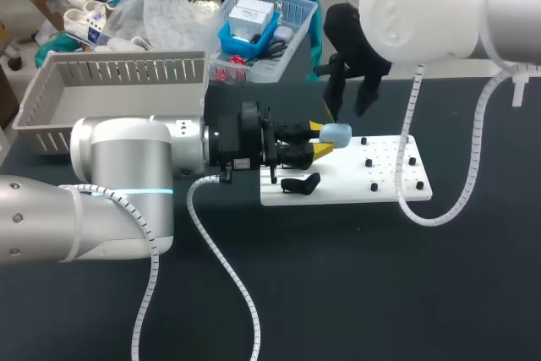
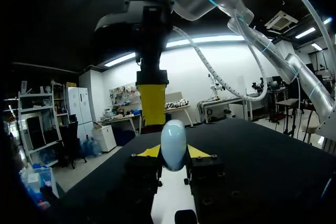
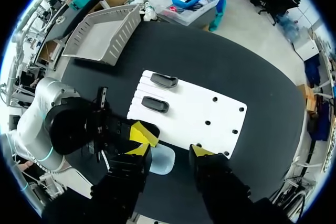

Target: Pick up each earbud case from the left stands, insert the matching earbuds, close the lid, and place the case in the box.

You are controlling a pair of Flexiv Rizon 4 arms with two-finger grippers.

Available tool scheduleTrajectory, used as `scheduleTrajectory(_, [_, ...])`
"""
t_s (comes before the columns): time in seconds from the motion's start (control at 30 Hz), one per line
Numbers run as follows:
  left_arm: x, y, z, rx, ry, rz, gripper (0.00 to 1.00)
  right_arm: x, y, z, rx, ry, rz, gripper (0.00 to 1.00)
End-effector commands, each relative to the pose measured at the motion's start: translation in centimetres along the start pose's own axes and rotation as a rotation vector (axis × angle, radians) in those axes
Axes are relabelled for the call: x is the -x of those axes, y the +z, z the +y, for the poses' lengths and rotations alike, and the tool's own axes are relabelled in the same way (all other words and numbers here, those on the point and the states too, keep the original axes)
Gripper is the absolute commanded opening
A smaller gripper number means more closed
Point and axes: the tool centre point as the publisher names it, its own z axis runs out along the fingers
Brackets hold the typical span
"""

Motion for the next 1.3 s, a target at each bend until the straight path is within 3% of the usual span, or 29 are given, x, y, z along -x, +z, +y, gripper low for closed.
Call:
scheduleTrajectory(0.03, [0.0, 0.0, 0.0, 0.004, 0.001, -0.002, 0.0, -0.6, 0.0, -0.1, 0.002, 0.003, -0.011, 0.45])
scheduleTrajectory(0.3, [0.0, 0.0, 0.0, 0.004, 0.001, -0.002, 0.0, -0.7, -1.8, 0.0, -0.021, -0.039, -0.046, 0.45])
scheduleTrajectory(0.53, [0.0, 0.0, 0.0, 0.004, 0.001, -0.002, 0.0, -1.1, -3.9, -0.1, -0.025, -0.31, -0.049, 0.46])
scheduleTrajectory(0.63, [0.0, 0.0, 0.0, 0.004, 0.001, -0.002, 0.0, -1.5, -4.7, -0.3, -0.069, -0.405, -0.039, 0.48])
scheduleTrajectory(0.7, [0.0, 0.0, 0.0, 0.004, 0.001, -0.002, 0.0, -1.7, -5.1, -0.3, -0.082, -0.447, -0.033, 0.54])
scheduleTrajectory(0.73, [0.0, 0.0, 0.0, 0.004, 0.001, -0.002, 0.0, -1.9, -5.3, -0.3, -0.084, -0.46, -0.034, 0.66])
scheduleTrajectory(0.8, [0.0, 0.0, 0.0, 0.004, 0.001, -0.002, 0.0, -2.2, -5.4, -0.3, -0.084, -0.469, -0.035, 0.76])
scheduleTrajectory(0.9, [0.0, 0.0, 0.0, 0.004, 0.001, -0.002, 0.0, -2.6, -5.5, -0.3, -0.073, -0.476, -0.057, 0.77])
scheduleTrajectory(1.07, [0.0, 0.0, 0.0, 0.004, 0.001, -0.002, 0.0, -3.7, -5.7, -0.1, -0.032, -0.464, -0.122, 0.98])
scheduleTrajectory(1.3, [0.0, 0.0, 0.0, 0.004, 0.001, -0.002, 0.0, -5.3, -5.9, 0.0, 0.029, -0.442, -0.213, 1.0])
